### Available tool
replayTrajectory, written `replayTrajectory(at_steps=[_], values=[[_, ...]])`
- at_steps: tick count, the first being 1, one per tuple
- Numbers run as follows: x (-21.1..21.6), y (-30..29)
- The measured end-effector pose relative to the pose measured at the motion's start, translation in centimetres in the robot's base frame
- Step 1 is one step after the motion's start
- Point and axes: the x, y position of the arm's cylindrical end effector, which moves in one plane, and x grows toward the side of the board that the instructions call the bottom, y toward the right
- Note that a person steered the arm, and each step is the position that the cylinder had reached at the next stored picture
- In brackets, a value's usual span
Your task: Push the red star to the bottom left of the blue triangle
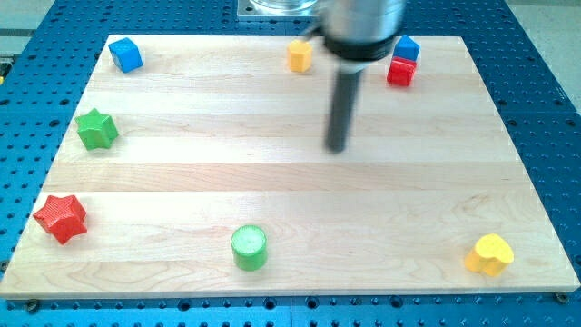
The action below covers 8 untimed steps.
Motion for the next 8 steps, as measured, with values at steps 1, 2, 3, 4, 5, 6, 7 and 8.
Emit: replayTrajectory(at_steps=[1,2,3,4,5,6,7,8], values=[[8.0,-12.2],[15.0,-22.7],[12.8,-26.4],[7.4,-26.3],[2.0,-20.5],[-2.4,-17.8],[-1.7,-19.8],[-4.8,-18.0]])
